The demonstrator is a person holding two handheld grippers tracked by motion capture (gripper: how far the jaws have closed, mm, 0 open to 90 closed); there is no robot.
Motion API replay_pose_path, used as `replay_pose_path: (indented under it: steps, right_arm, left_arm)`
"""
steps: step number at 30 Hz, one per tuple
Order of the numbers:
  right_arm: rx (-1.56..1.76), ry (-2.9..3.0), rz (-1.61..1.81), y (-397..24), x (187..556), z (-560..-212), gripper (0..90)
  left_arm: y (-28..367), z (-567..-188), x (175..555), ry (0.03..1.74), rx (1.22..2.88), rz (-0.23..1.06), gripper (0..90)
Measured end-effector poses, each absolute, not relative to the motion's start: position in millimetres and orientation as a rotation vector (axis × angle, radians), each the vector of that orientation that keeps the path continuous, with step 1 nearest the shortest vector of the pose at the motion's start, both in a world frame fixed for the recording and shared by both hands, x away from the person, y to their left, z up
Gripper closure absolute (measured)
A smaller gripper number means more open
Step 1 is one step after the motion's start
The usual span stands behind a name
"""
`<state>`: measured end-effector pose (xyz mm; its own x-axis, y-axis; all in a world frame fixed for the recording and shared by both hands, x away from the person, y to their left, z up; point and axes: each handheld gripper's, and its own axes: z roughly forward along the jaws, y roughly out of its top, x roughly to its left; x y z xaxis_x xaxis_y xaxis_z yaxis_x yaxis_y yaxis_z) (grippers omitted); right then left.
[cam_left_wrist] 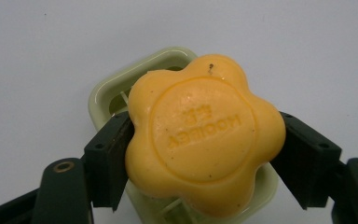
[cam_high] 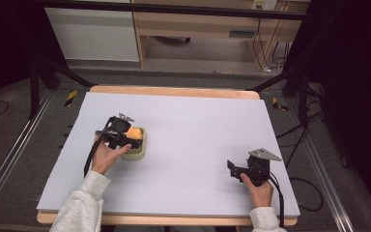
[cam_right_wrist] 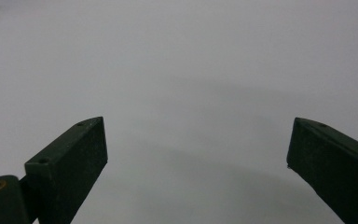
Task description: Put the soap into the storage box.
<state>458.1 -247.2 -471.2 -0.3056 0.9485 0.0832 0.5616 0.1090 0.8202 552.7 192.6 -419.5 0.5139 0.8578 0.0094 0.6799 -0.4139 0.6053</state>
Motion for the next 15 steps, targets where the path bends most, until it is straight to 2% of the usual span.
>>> replay_pose_path:
  steps: [15]
  right_arm:
    - [1.463, 1.922, 1.08, -246.6, 457.9, -471.2, 5.4]
  left_arm:
    - [191.4, -432.3, 557.3, 1.266, 2.257, 0.429, 26.7]
